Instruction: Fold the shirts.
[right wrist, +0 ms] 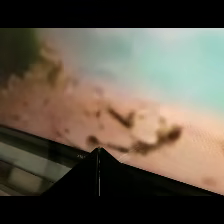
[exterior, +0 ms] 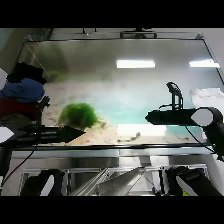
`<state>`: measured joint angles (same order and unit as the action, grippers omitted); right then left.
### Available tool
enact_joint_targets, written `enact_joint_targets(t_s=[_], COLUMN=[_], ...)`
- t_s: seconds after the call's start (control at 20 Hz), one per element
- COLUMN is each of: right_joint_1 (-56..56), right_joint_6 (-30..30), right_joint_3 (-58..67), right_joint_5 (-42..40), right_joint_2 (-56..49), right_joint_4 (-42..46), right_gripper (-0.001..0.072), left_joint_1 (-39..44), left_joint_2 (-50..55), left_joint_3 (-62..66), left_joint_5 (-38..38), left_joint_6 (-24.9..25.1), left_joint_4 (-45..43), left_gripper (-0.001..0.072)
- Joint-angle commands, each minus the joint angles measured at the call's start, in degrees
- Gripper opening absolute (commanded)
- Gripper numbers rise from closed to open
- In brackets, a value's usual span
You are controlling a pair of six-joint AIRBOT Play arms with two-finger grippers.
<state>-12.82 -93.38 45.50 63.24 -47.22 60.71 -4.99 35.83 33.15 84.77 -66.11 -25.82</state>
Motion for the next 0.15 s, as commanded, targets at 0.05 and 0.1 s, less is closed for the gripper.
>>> enact_joint_targets(t_s=[0.05,0.1], right_joint_1=[-0.2,-0.2], right_joint_6=[0.0,0.0], right_joint_3=[0.0,0.0], right_joint_5=[0.4,0.4], right_joint_2=[0.0,0.0], right_joint_4=[-0.4,-0.4], right_gripper=[0.0017,0.0018], left_joint_1=[-3.4,-3.6], left_joint_2=[-3.8,-4.3], left_joint_3=[-0.9,-0.9], left_joint_5=[1.2,1.2], left_joint_6=[0.0,0.0], left_joint_4=[0.1,0.1], left_gripper=[0.0009,0.0009])
